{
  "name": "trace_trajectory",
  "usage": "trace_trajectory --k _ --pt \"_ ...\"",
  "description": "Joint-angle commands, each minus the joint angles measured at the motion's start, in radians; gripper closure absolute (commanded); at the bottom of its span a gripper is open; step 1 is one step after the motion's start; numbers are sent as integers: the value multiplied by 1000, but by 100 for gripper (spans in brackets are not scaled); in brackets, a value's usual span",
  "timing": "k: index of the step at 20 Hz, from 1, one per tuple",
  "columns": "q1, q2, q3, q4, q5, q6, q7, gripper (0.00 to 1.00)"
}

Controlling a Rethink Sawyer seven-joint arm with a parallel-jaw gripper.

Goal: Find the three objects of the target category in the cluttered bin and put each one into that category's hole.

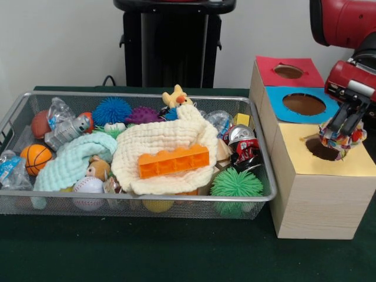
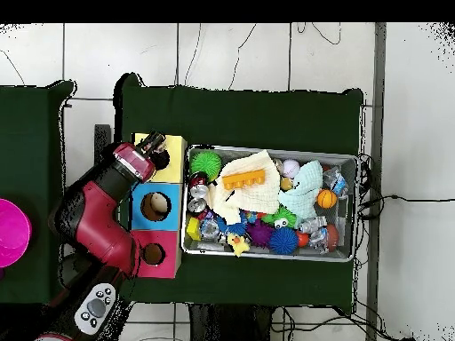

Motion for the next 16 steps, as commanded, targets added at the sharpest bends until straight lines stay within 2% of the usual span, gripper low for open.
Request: trace_trajectory --k 1,6,10,11,16 --pt "-38 12 59 2 -38 16 48 100" --pt "-57 28 61 -54 -57 10 17 100" --pt "-71 38 87 -118 -38 -6 -56 100" --pt "-57 37 67 -70 -58 1 2 100" --pt "-49 41 56 -64 -76 -2 25 100"
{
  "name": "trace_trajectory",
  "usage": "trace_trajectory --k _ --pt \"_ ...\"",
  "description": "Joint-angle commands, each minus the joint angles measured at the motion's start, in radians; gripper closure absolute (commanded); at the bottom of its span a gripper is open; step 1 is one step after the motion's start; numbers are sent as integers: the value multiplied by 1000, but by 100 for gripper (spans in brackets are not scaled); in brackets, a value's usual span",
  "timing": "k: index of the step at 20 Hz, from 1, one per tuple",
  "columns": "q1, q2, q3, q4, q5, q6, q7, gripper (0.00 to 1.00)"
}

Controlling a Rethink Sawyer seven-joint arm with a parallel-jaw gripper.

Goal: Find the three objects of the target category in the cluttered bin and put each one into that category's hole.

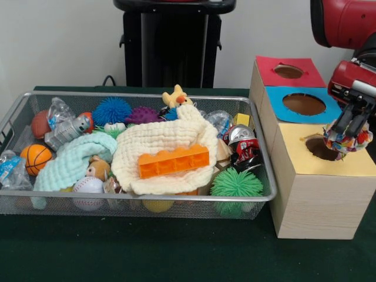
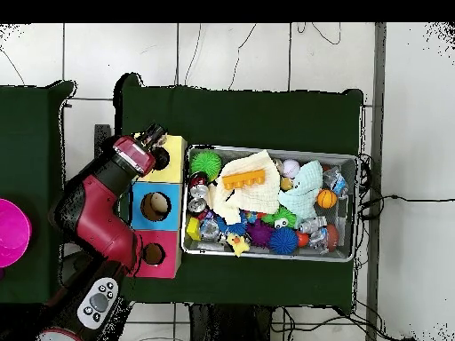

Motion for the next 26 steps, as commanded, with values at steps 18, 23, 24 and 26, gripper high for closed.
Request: trace_trajectory --k 18,23,24,26 --pt "-62 44 51 -93 -99 14 -1 100" --pt "-62 36 31 -52 -143 35 63 100" --pt "-63 32 29 -48 -145 39 63 100" --pt "-58 18 20 -29 -150 46 73 100"
